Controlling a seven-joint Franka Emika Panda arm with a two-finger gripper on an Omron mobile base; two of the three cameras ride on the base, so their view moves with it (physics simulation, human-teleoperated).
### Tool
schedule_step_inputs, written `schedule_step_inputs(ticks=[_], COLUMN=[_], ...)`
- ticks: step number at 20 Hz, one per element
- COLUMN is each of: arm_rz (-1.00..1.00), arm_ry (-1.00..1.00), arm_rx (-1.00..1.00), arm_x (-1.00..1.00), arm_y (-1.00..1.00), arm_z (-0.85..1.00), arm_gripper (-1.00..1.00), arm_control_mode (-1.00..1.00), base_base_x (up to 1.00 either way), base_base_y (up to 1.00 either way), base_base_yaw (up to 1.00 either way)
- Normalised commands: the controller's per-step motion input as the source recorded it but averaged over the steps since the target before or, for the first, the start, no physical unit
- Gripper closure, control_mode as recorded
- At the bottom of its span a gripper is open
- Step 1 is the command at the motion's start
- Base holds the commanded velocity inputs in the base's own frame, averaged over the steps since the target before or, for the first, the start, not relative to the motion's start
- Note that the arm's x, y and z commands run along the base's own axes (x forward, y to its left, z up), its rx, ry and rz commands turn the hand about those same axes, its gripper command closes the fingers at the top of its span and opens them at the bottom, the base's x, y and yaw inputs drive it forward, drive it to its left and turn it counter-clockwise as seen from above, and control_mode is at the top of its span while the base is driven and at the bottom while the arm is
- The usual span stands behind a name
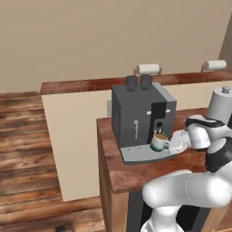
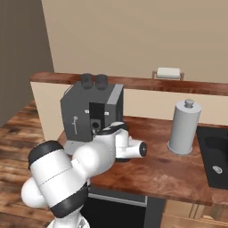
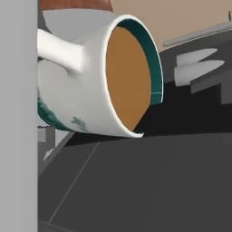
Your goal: Pick up the brewed coffee from the coffee machine and place it next to the breakfast plate on the dining counter.
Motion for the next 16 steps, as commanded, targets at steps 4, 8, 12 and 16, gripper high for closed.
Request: schedule_step_inputs(ticks=[4,8,12,16], arm_rz=[0.02,0.00,0.00,0.00], arm_ry=[-0.06,-0.03,0.00,0.00], arm_rx=[0.00,-0.02,-0.09,-0.18], arm_x=[-0.05,-0.36,-0.60,-0.70], arm_y=[0.11,0.05,0.06,0.03], arm_z=[0.00,0.02,0.12,0.05], arm_gripper=[1.00,1.00,1.00,1.00], arm_control_mode=[-1.00,-1.00,-1.00,-1.00], base_base_x=[0.00,0.00,0.00,0.00], base_base_y=[0.00,0.00,0.00,0.00], base_base_yaw=[0.00,0.00,0.00,0.00])
